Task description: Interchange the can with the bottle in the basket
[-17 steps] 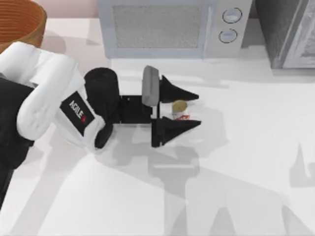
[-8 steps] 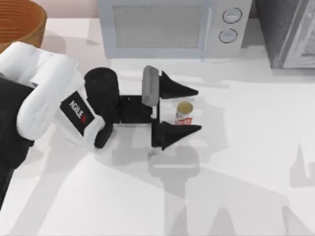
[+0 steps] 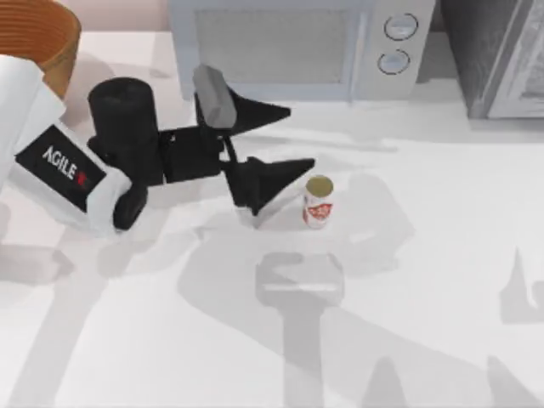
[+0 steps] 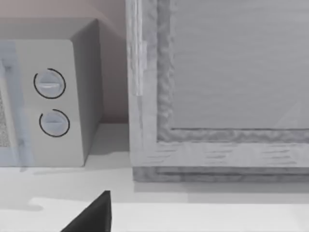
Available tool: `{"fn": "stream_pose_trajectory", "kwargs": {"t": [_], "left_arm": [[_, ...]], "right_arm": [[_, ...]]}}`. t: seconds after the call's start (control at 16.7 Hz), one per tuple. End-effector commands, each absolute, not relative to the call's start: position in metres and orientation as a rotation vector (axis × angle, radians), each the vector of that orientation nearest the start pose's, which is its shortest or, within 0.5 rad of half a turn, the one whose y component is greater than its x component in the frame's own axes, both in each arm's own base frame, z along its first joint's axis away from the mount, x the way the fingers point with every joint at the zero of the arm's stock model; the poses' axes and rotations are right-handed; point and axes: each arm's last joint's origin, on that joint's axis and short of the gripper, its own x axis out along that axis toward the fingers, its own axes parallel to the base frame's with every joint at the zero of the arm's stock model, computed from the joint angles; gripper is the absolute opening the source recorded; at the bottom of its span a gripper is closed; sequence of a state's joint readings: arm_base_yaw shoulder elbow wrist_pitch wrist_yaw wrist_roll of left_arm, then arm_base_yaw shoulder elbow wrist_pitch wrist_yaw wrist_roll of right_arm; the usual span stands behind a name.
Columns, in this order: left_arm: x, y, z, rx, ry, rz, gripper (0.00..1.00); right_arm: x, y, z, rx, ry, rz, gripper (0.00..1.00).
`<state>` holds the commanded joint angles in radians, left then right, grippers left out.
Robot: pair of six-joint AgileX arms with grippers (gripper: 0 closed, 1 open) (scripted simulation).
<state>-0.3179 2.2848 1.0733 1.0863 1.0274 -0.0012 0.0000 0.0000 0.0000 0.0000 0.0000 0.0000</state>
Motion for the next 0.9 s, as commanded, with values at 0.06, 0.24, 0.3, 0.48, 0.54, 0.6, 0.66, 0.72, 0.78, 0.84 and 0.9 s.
{"fn": "stream_pose_trajectory", "kwargs": {"t": [0.06, 0.24, 0.3, 0.48, 0.54, 0.6, 0.66, 0.72, 0.78, 0.84, 0.9], "left_arm": [[0.392, -0.144, 0.100, -0.059, 0.126, -1.255, 1.00], [0.365, -0.108, 0.166, -0.044, 0.109, -1.050, 1.00], [0.350, -0.096, 0.187, -0.038, 0.099, -0.978, 1.00], [0.291, -0.061, 0.236, -0.018, 0.065, -0.757, 1.00], [0.268, -0.052, 0.245, -0.012, 0.053, -0.684, 1.00], [0.245, -0.043, 0.251, -0.007, 0.041, -0.612, 1.00], [0.222, -0.035, 0.253, -0.002, 0.029, -0.544, 1.00], [0.201, -0.029, 0.252, 0.002, 0.018, -0.478, 1.00], [0.182, -0.024, 0.248, 0.005, 0.008, -0.415, 1.00], [0.165, -0.019, 0.242, 0.007, -0.001, -0.356, 1.00], [0.150, -0.015, 0.234, 0.008, -0.009, -0.300, 1.00]], "right_arm": [[0.106, -0.001, 0.160, 0.000, 0.000, 0.000, 1.00], [0.106, -0.001, 0.160, 0.000, 0.000, 0.000, 1.00], [0.106, -0.001, 0.160, 0.000, 0.000, 0.000, 1.00], [0.106, -0.001, 0.160, 0.000, 0.000, 0.000, 1.00], [0.106, -0.001, 0.160, 0.000, 0.000, 0.000, 1.00], [0.106, -0.001, 0.160, 0.000, 0.000, 0.000, 1.00], [0.106, -0.001, 0.160, 0.000, 0.000, 0.000, 1.00], [0.106, -0.001, 0.160, 0.000, 0.000, 0.000, 1.00], [0.106, -0.001, 0.160, 0.000, 0.000, 0.000, 1.00], [0.106, -0.001, 0.160, 0.000, 0.000, 0.000, 1.00], [0.106, -0.001, 0.160, 0.000, 0.000, 0.000, 1.00]]}}
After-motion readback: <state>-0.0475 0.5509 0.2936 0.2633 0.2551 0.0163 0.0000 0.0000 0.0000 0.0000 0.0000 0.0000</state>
